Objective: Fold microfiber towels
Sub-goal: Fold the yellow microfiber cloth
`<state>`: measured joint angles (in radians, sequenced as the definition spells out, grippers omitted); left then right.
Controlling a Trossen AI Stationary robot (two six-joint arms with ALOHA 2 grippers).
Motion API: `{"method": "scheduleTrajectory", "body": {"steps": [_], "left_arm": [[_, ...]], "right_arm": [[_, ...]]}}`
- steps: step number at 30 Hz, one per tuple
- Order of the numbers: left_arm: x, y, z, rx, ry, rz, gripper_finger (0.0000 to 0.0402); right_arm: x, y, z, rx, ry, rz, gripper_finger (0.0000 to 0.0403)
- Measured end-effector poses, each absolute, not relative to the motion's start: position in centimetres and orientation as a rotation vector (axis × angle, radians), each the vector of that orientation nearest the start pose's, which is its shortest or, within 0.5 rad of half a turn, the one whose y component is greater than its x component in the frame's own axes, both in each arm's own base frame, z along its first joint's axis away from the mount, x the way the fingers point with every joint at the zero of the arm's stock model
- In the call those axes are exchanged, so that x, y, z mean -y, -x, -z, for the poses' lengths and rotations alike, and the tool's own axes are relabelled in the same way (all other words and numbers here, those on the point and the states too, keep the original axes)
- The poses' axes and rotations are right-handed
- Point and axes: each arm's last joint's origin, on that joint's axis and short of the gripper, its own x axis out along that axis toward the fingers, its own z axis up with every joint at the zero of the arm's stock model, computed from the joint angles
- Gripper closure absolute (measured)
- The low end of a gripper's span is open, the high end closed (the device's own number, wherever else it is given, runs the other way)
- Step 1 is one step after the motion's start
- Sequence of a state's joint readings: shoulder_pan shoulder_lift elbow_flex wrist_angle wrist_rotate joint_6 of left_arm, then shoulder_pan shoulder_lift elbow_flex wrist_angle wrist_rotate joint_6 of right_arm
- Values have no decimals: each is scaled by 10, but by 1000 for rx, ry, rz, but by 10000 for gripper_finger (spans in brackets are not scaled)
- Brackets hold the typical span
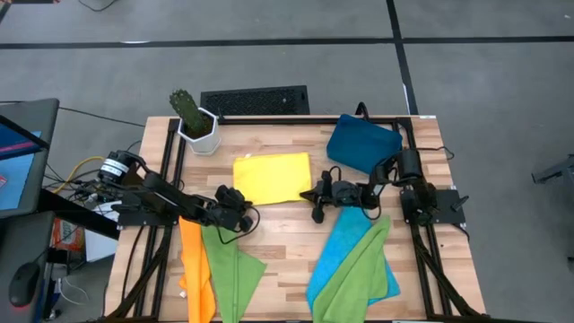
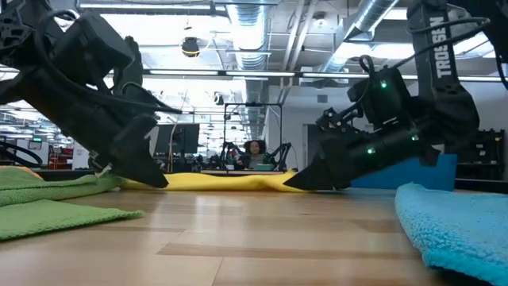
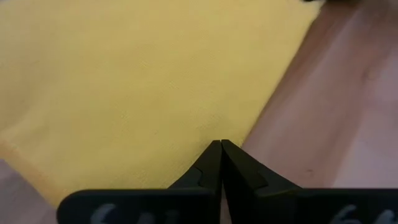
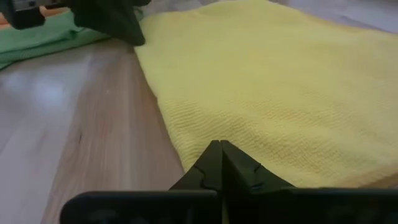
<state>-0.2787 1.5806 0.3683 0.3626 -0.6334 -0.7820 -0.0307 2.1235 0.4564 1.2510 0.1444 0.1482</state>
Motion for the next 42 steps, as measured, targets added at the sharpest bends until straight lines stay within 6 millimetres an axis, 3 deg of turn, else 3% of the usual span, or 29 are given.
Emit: {"method": "scheduleTrajectory", "body": {"steps": [6, 10, 16, 22, 31, 34, 42], "left_arm": [[45, -218, -112, -542, 329, -555, 401], [42, -217, -129, -427, 333, -614, 401], [44, -230, -140, -261, 313, -593, 401], [39, -251, -125, -153, 322, -590, 401], [40, -328, -91, -217, 230, -494, 401], [40, -345, -80, -268, 211, -484, 401], [40, -352, -64, -401, 231, -487, 402]], "right_arm": [[13, -282, -44, -405, -125, 213, 387], [12, -282, -47, -404, -125, 212, 380], [3, -285, -66, -345, -90, 171, 373], [-2, -286, -80, -305, -24, 141, 380], [3, -285, -68, -362, -29, 161, 366], [3, -284, -64, -400, -26, 162, 366], [3, -280, -57, -495, -19, 165, 375]]}}
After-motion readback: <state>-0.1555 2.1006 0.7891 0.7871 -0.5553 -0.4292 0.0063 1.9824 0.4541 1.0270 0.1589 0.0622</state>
